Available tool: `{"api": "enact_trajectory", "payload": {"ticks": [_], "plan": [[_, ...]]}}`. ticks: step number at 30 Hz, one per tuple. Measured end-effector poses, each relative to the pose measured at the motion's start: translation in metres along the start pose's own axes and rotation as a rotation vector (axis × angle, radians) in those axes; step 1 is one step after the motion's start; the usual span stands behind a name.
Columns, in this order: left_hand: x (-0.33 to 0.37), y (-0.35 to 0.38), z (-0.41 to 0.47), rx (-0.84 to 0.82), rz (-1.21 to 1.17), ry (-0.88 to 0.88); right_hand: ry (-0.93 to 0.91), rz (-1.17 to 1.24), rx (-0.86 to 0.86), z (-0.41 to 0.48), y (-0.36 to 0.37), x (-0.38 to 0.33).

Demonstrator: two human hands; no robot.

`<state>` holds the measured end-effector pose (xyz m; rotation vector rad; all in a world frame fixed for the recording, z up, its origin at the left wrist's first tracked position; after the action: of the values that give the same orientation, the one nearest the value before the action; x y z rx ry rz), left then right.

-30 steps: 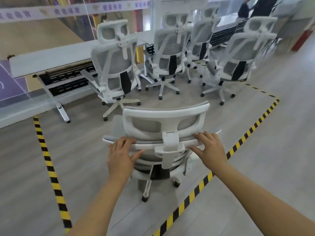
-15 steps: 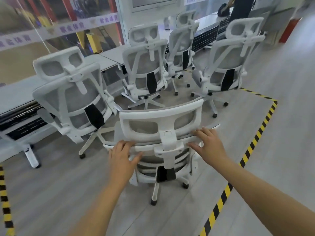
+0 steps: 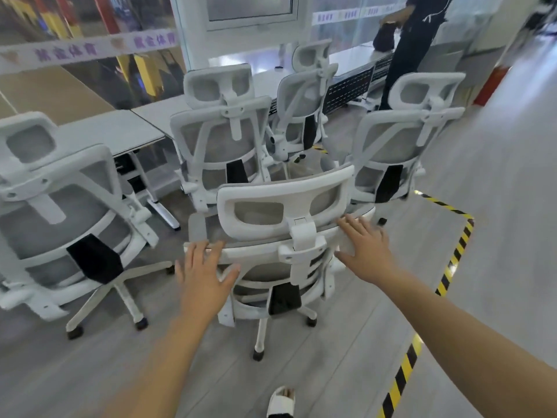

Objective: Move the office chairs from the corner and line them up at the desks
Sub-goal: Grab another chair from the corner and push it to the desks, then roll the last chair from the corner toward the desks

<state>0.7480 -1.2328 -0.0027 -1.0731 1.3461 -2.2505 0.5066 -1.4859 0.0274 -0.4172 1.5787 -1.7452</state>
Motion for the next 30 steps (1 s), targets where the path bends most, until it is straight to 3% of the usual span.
{"api": "enact_trajectory", "payload": {"ticks": [5, 11, 19, 21, 24, 30], "plan": [[0.052, 0.043, 0.072, -0.054, 0.001, -0.051, 0.064, 0.154, -0.056, 0.058, -0.003, 0.017], [0.098, 0.087, 0.131, -0.11, 0.117, -0.048, -0.001, 0.268, -0.065, 0.095, 0.025, 0.038], [0.156, 0.113, 0.156, -0.231, 0.154, -0.144, -0.17, 0.4, -0.339, 0.117, 0.063, 0.056], [0.155, 0.111, 0.144, -0.283, 0.191, -0.224, -0.251, 0.413, -0.385, 0.12, 0.064, 0.055], [0.146, 0.097, 0.098, -0.231, 0.152, -0.428, -0.352, 0.448, -0.463, 0.117, 0.062, 0.045], [0.121, 0.059, -0.077, -0.11, 0.088, -0.841, -0.649, 0.322, -0.589, 0.065, 0.065, -0.018]]}}
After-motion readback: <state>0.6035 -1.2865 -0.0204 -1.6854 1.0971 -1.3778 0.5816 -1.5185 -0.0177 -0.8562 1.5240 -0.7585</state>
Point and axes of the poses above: each hand's wrist, its own z-axis towards the middle knuckle, its own y-axis out of the palm, x = y × z, the point moved 3 cm from there along z, towards the middle knuckle, and after that the axes turned 6 degrees about x, right-handed, at the moved point
